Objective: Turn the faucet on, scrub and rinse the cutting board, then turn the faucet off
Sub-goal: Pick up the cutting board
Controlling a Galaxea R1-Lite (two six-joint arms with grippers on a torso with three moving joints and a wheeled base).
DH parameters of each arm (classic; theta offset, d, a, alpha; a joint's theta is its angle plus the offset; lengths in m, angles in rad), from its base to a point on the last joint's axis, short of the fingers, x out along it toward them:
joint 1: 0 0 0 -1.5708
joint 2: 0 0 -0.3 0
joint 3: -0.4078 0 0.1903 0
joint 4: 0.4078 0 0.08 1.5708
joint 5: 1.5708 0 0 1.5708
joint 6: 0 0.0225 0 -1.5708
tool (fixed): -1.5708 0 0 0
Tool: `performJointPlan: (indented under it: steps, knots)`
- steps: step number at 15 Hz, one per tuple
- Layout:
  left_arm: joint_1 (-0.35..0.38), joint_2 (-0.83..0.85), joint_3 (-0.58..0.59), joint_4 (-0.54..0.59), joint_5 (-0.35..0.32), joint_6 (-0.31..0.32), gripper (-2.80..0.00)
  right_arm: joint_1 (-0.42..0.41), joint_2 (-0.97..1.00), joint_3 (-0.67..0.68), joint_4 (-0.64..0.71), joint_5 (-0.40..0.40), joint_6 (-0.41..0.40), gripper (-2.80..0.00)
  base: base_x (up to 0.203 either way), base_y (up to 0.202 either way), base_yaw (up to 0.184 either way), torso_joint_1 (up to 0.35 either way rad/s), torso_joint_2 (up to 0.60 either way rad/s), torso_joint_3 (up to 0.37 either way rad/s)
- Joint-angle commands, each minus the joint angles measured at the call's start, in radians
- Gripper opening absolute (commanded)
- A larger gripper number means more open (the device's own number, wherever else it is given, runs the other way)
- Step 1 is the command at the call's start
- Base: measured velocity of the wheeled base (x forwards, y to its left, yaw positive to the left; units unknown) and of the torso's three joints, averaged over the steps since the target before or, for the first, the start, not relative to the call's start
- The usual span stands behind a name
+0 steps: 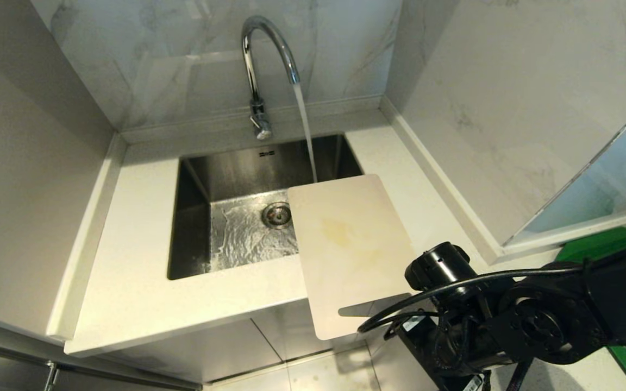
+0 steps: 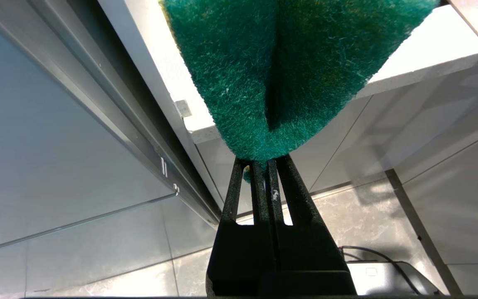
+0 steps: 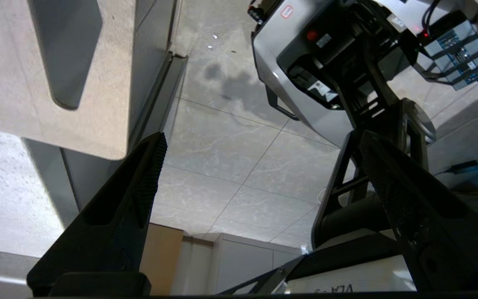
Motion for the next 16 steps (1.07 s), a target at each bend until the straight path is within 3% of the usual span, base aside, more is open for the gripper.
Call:
performJointPlan:
  steps: [1, 11, 16]
  knots:
    - [0.0, 0.001, -0.001, 0.0, 0.001, 0.0, -2.8, -0.001, 0.042, -0.005, -0.038, 0.001, 0.018, 0.0, 0.0, 0.0, 0.0, 0.0, 0.0, 0.0]
    - [0.001, 0.001, -0.001, 0.0, 0.0, 0.0, -2.8, -0.05, 0.131, -0.079, -0.117, -0.004, 0.144, 0.0, 0.0, 0.0, 0.0, 0.0, 0.0, 0.0]
    - [0.0, 0.001, -0.001, 0.0, 0.001, 0.0, -2.8, -0.079, 0.147, -0.092, -0.12, -0.014, 0.147, 0.0, 0.0, 0.0, 0.0, 0.0, 0.0, 0.0]
